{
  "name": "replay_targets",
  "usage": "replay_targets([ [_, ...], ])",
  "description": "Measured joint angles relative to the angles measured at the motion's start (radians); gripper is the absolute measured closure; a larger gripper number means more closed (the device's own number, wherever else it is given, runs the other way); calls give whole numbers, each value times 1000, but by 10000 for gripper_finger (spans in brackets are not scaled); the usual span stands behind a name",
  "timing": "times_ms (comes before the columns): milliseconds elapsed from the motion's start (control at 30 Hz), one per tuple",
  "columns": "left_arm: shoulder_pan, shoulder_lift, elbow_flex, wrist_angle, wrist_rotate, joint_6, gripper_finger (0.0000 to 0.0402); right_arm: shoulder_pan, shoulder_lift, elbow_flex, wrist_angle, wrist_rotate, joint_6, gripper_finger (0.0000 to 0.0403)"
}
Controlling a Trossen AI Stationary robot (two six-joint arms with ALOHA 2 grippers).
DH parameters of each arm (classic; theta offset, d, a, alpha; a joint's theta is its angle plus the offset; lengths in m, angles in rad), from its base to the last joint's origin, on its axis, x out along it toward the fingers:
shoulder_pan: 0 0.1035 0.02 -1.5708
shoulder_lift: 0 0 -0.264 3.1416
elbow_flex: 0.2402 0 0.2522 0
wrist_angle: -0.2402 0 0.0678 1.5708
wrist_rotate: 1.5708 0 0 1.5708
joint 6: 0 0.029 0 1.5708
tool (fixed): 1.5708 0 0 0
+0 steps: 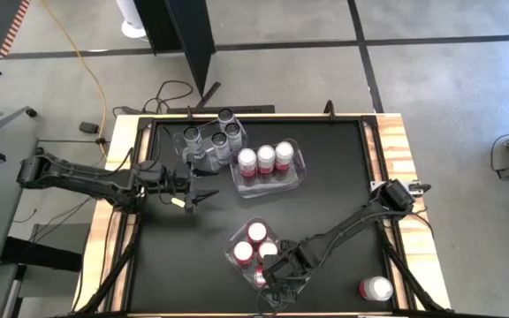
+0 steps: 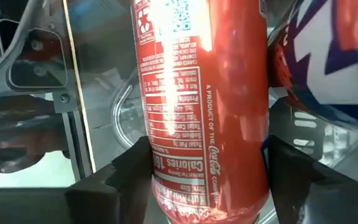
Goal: Sort soda cans
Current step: Put the orange soda can in the bottom transparent bin
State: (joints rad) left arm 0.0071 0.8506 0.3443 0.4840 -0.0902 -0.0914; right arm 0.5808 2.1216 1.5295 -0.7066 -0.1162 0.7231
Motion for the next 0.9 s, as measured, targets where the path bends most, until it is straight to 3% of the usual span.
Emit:
replay_targets([
  [900, 0, 0, 0, 4, 0, -3, 121, 10, 30, 289, -439, 79, -42, 169],
])
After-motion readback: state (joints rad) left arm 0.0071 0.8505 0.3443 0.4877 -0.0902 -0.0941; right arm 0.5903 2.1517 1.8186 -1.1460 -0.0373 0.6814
